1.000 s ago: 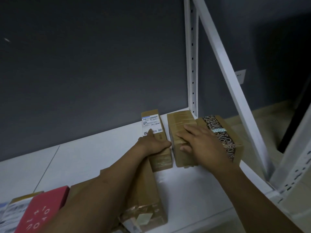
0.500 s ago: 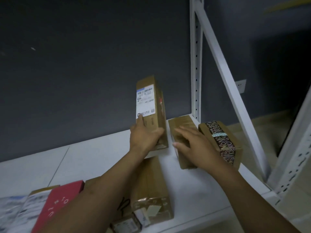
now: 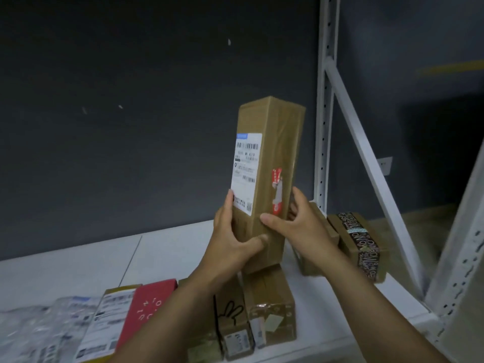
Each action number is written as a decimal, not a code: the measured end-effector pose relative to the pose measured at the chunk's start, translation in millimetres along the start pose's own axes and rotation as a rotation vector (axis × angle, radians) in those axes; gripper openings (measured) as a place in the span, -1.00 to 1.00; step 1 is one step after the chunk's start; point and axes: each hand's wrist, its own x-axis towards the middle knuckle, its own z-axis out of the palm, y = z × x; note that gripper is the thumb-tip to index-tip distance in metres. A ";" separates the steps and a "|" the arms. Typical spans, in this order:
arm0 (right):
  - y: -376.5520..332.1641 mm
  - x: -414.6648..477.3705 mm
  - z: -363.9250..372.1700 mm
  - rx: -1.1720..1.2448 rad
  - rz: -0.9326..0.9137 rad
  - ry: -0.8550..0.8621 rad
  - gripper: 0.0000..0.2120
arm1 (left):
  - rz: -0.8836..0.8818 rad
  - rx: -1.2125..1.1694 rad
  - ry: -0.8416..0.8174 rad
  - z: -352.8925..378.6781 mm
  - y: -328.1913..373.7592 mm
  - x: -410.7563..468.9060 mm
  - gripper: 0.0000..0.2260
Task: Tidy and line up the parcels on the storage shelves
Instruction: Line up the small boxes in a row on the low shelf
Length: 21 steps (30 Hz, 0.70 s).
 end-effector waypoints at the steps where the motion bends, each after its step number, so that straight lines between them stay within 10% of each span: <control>1: -3.5 -1.7 3.0 -0.027 -0.025 0.008 -0.33 | 0.010 -0.024 0.026 -4.2 6.1 0.4 -0.01; 12: -79.2 -22.9 45.3 0.121 -0.060 -0.238 -0.66 | 0.114 0.060 0.122 -84.9 26.3 -15.1 -0.15; 21: -87.3 -41.0 55.9 0.141 0.003 -0.385 -0.23 | 0.074 0.246 0.155 -101.5 10.2 -37.7 -0.43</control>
